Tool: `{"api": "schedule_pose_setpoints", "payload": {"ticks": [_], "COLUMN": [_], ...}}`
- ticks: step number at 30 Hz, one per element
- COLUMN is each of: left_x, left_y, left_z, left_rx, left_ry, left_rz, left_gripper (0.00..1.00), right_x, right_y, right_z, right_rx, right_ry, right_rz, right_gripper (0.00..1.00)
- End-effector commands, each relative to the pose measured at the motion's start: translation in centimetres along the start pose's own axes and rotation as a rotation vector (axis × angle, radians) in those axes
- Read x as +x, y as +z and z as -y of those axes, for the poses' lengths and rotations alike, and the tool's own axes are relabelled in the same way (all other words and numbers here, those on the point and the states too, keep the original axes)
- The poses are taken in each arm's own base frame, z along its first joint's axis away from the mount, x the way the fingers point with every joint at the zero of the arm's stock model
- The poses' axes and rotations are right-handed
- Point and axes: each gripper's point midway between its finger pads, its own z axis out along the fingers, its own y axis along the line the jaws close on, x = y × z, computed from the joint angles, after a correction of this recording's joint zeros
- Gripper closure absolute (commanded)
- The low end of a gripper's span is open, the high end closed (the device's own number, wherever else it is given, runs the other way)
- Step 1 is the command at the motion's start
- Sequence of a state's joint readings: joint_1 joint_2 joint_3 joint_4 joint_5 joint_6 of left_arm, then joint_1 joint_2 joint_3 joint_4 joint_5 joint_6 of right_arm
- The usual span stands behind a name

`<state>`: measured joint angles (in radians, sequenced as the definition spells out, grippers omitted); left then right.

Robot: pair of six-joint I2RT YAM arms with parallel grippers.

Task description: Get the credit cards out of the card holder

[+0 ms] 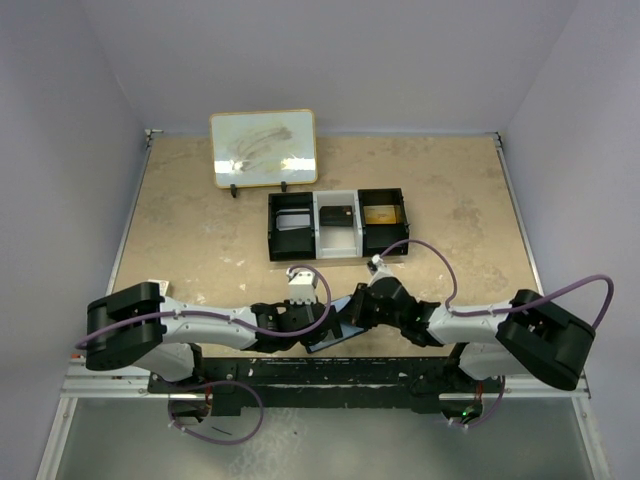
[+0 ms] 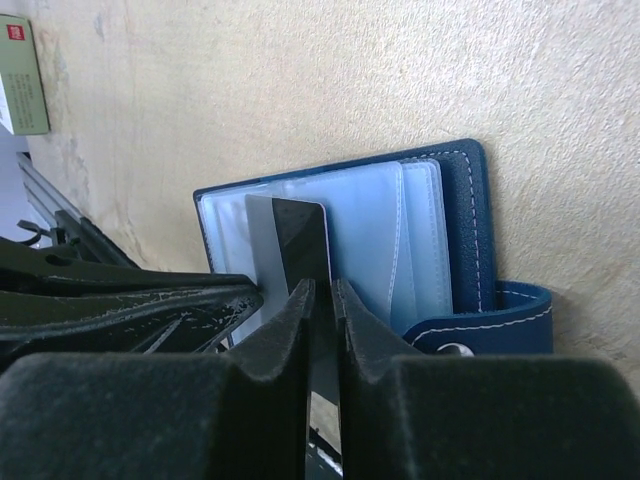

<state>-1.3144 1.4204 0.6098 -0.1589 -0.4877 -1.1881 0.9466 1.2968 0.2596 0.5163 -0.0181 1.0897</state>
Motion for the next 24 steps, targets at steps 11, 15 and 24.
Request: {"api": "schedule_pose_setpoints", "payload": {"ticks": [11, 15, 24], "left_x": [1.8, 1.8, 2.0], "left_y": [0.3, 0.3, 0.3], "left_z": [-1.9, -1.9, -2.0], "left_rx": [-0.053, -0.056, -0.052], "left_ry": [0.026, 0.027, 0.032], "left_rz": [-0.056, -0.056, -0.060], "left_gripper": [1.00, 1.00, 1.00], "right_x": [1.1, 0.6, -0.7], "right_y": [-0.3, -0.3, -1.9], "right_z": [-1.9, -1.5, -1.6], "right_rx": [-0.141, -0.109, -0.158], "right_ry": [0.032, 0.034, 0.027], "right_rz": [-0.034, -0.010, 0.043], "right_gripper": [0.84, 0.98, 0.91]}}
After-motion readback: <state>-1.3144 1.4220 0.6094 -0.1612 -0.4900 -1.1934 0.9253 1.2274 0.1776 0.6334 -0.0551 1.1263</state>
